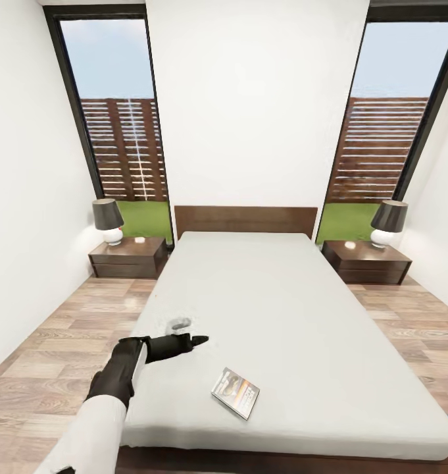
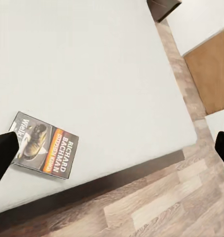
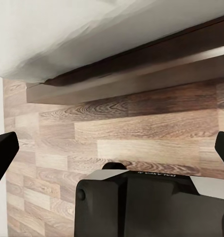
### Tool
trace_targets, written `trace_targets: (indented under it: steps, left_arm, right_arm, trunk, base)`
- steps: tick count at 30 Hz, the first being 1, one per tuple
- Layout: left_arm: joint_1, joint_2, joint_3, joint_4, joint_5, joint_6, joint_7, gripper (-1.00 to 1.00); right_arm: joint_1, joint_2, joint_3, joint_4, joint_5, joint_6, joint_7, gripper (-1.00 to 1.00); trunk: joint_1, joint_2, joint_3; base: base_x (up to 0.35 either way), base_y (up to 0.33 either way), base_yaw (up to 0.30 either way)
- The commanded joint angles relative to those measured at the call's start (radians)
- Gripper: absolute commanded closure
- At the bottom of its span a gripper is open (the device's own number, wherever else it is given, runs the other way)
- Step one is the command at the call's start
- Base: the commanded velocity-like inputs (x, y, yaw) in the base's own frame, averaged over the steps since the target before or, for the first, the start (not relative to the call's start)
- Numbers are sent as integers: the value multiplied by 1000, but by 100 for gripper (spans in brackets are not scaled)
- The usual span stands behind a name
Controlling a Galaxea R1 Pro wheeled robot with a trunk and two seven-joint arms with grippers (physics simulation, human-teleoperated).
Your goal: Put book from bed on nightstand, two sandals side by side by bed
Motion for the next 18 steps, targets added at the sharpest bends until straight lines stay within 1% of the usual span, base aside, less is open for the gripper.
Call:
trace_targets:
  steps: [1, 4, 5, 6, 7, 8, 9, 10, 11, 12, 15, 18]
  left_arm:
    - [-28, -3, 7, -1, -9, 12, 9, -100]
    - [-101, -4, 10, 9, -1, 19, 113, -100]
    - [-107, -4, 10, 14, 4, 19, 129, -100]
    - [-117, -5, 10, 30, 21, 20, 152, -100]
    - [-120, -6, 11, 39, 33, 20, 161, -100]
    - [-125, -6, 10, 61, 60, 19, 173, -100]
    - [-127, -6, 10, 72, 74, 18, 177, -100]
    - [-130, -7, 10, 96, 100, 17, 184, -100]
    - [-131, -6, 10, 108, 111, 17, 186, -100]
    - [-132, -5, 10, 130, 129, 15, 190, -100]
    - [-134, -3, 10, 158, 150, 12, 195, -100]
    - [-134, -2, 9, 170, 159, 11, 197, -100]
  right_arm:
    - [-1, 0, -6, 1, 5, -1, 3, -100]
    - [-1, 0, -6, 1, 4, -1, 5, -100]
    - [-1, 0, -6, 1, 3, -1, 5, -100]
    - [-1, 0, -6, 1, 3, -1, 6, -100]
    - [-1, 0, -6, 1, 2, -1, 6, -100]
    - [-1, 0, -6, 1, 3, -1, 6, -100]
    - [-1, 0, -6, 1, 3, -1, 6, -100]
    - [-1, 0, -6, 1, 3, -1, 5, -100]
    - [-1, 0, -6, 1, 3, -1, 5, -100]
    - [-1, 0, -6, 1, 3, -1, 5, -100]
    - [-1, 0, -6, 1, 3, -1, 5, -100]
    - [-1, 0, -6, 1, 3, -1, 6, -100]
  trunk:
    - [1, -2, -2]
    - [1, -2, -2]
    - [1, -2, -2]
    - [1, -2, -2]
    - [1, -2, -2]
    - [1, -2, -2]
    - [1, -2, -2]
    - [1, -2, -2]
    - [1, -2, -2]
    - [1, -2, -2]
    - [1, -2, -2]
    - [1, -2, -3]
  base:
    - [0, 0, 0]
    - [0, 0, 0]
    - [0, 0, 0]
    - [0, 0, 0]
    - [0, 0, 0]
    - [0, 0, 0]
    - [0, 0, 0]
    - [0, 0, 0]
    - [0, 0, 0]
    - [0, 0, 0]
    - [0, 0, 0]
    - [0, 0, 0]
